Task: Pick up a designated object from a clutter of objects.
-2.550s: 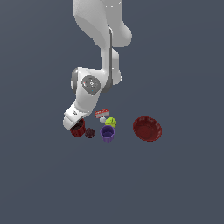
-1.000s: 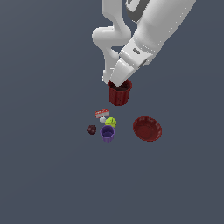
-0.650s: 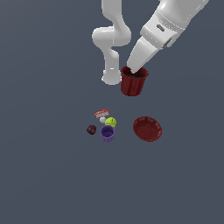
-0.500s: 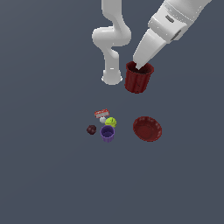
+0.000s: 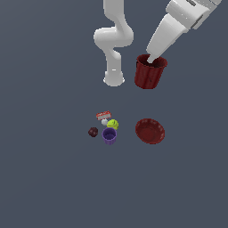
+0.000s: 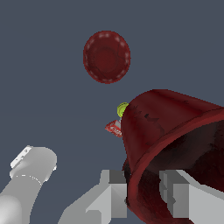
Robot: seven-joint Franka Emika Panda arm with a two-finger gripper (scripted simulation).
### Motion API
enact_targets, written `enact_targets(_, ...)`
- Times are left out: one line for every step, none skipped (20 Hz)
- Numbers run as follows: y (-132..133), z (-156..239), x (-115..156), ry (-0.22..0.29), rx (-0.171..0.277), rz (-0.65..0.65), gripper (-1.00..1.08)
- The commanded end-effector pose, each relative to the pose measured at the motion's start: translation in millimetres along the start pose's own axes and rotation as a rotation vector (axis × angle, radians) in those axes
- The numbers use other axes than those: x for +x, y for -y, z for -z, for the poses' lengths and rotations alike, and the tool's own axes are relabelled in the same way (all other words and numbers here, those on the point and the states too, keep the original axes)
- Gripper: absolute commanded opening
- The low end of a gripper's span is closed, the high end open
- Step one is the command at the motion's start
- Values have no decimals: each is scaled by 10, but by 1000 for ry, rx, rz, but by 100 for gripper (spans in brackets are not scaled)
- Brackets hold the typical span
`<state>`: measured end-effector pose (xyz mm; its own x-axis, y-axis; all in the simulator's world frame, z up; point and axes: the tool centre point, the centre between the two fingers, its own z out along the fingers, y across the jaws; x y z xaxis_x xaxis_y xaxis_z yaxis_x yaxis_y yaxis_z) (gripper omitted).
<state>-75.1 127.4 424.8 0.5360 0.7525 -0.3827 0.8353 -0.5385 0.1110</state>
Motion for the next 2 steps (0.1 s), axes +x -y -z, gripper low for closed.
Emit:
enact_targets(-2, 33, 3, -1, -2, -2, -100)
enact_targets(-2, 34, 3, -1, -2, -2, -100)
